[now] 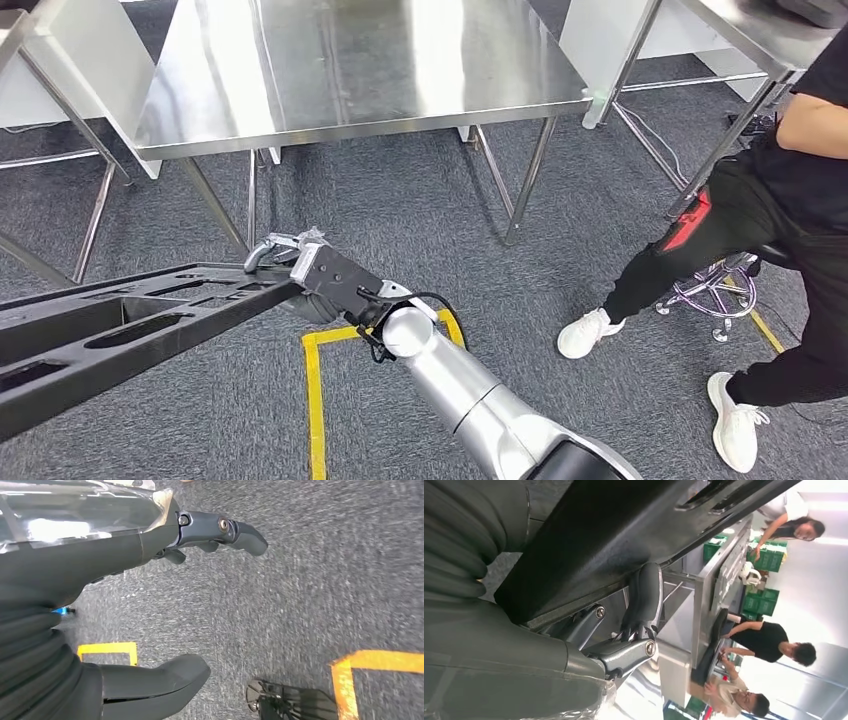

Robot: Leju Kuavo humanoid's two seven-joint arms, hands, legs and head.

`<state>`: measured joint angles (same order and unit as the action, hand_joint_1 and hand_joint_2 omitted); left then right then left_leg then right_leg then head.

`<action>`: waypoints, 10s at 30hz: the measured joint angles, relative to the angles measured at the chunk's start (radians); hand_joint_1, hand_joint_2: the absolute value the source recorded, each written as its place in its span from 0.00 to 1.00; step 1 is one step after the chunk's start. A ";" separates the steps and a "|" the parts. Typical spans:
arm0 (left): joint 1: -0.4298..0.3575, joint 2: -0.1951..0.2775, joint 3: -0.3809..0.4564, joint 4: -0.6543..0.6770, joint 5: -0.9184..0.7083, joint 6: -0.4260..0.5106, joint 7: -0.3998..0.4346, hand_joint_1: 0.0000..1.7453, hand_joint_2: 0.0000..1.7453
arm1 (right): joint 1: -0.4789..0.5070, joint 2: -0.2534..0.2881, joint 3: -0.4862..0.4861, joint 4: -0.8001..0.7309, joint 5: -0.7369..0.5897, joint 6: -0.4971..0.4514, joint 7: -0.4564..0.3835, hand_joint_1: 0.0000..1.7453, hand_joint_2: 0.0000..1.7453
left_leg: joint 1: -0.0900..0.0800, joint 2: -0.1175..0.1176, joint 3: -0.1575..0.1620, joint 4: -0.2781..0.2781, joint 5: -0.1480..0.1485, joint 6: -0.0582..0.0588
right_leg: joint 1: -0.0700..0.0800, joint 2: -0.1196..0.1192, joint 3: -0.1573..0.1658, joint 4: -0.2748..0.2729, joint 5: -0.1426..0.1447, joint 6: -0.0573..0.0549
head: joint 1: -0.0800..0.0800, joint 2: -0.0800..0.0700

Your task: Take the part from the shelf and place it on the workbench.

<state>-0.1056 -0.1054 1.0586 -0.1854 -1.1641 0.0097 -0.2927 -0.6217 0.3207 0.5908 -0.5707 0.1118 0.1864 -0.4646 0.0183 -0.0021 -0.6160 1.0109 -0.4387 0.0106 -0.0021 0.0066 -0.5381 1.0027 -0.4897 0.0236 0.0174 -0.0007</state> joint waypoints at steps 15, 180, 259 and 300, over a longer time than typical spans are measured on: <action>0.002 0.000 0.000 0.000 -0.002 0.006 0.003 0.00 1.00 | 0.007 -0.005 -0.002 0.000 0.004 0.000 -0.002 1.00 1.00 | -0.013 -0.013 0.102 0.001 -0.085 0.006 | 0.012 -0.002 -0.088 0.001 0.061 -0.031 | 0.001 0.000; -0.012 -0.131 -0.050 0.008 -0.130 0.102 0.070 0.00 0.00 | -0.318 -0.274 0.407 0.377 0.492 -0.385 0.934 0.00 0.00 | -0.008 -0.002 0.104 -0.041 -0.084 0.007 | 0.006 0.007 -0.097 -0.022 0.089 -0.012 | 0.004 0.000; -0.008 -0.149 0.149 0.008 0.066 0.300 0.205 0.00 0.00 | -0.103 0.043 0.368 -0.424 -0.626 0.065 -0.059 0.00 0.00 | 0.001 0.006 0.112 -0.036 -0.057 0.019 | -0.018 0.000 -0.025 0.007 0.044 0.040 | 0.006 0.000; -0.015 -0.133 0.046 0.008 -0.092 0.119 0.067 0.00 0.00 | 0.002 -0.050 -0.053 -0.540 -0.283 0.023 0.034 0.00 0.00 | 0.005 0.003 -0.085 0.263 -0.137 -0.025 | -0.005 -0.012 -0.021 -0.028 0.053 -0.030 | 0.005 0.000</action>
<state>-0.1210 -0.2384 1.1049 -0.1774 -1.2565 0.1285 -0.2261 -0.6195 0.2708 0.5380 -1.1105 -0.1714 0.2096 -0.4305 0.0231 0.0008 -0.7012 1.2741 -0.5755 -0.0144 -0.0073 -0.0057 -0.5590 0.9744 -0.4365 -0.0067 0.0227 -0.0004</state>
